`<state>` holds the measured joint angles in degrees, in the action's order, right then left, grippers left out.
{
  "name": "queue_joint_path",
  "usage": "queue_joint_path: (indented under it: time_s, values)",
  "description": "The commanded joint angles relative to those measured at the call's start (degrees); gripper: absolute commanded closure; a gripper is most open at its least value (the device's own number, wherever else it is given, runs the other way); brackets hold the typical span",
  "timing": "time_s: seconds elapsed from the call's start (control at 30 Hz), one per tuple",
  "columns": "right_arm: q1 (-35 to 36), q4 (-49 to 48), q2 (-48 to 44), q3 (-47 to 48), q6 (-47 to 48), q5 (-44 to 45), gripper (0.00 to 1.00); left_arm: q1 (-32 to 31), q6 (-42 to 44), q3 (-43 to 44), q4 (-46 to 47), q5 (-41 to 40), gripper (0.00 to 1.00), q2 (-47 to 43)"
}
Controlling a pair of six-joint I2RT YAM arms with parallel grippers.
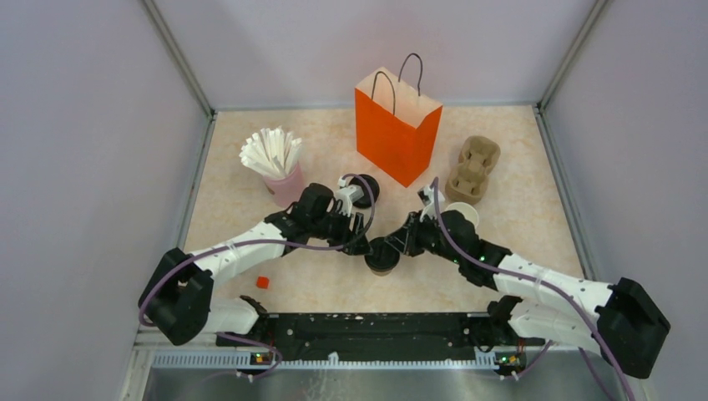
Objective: Pack the takeout coffee
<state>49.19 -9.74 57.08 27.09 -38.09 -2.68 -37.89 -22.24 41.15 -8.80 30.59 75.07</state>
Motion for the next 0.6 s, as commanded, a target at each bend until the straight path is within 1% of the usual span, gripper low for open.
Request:
queue_joint_path:
  time_s: [0.0,0.13,0.57]
  values:
    - [-1.23,-4.35,0.61,-3.43,-0.42,-2.19,0.85,-0.10,2.03,0.53,0.18,-2.60,0.37,0.49]
    - [-2.13,-7.42,-0.16,-8.08,-2.63,-1.64,0.85,-0.10,1.94,0.53,0.23,-2.51,0.37,0.90]
    - [-3.03,-8.79,-0.06,-14.48,-5.39,1.64,0.86,-0.10,2.11,0.25,-0.45,-3.83,0.38,1.55]
